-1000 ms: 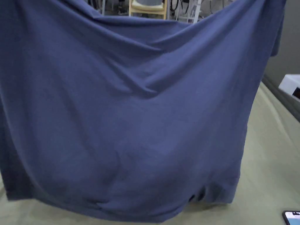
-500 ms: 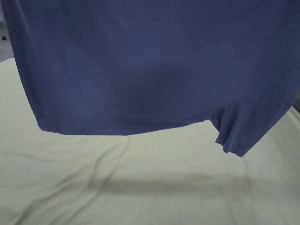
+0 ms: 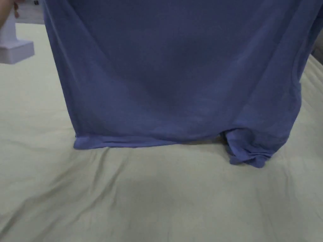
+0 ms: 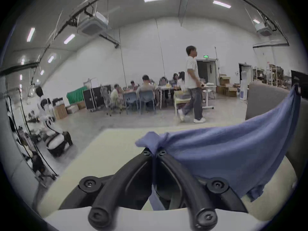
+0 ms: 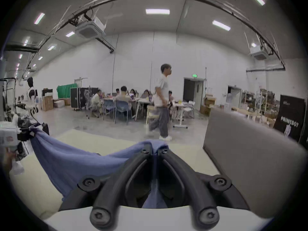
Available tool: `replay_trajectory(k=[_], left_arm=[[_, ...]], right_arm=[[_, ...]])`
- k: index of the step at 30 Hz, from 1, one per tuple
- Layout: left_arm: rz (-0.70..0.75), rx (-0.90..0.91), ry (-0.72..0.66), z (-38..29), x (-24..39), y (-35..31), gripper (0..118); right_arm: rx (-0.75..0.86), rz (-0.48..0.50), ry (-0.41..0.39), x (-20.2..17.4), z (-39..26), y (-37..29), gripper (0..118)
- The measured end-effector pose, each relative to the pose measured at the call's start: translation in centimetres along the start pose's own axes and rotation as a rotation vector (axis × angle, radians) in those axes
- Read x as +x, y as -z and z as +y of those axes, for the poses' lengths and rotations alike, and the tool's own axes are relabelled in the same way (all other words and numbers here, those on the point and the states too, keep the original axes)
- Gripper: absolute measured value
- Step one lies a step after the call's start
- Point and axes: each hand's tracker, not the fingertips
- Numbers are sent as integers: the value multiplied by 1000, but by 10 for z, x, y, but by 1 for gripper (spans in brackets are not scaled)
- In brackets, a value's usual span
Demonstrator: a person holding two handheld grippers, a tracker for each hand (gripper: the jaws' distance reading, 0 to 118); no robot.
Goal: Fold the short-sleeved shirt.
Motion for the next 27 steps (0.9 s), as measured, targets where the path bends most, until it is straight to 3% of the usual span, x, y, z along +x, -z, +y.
replay_trajectory(k=[3, 6, 11, 14, 17, 27], left_arm=[[-58, -67, -85, -35, 8, 16, 0], [-47, -105, -13, -51, 16, 19, 0], [-90, -132, -4, -81, 20, -9, 0], [-115, -157, 49, -116, 22, -48, 0], [-116, -191, 83, -162, 26, -97, 0], [-118, -382, 67, -299, 19, -249, 0]], right_arm=[[-71, 31, 72, 4, -48, 16, 6], [-98, 16, 73, 9, -75, 20, 6], [-125, 49, 111, 19, -116, -9, 6], [-179, 89, 99, 20, -154, -48, 6], [-246, 133, 137, 22, -201, -95, 6], [-385, 83, 111, 27, -325, -279, 6]])
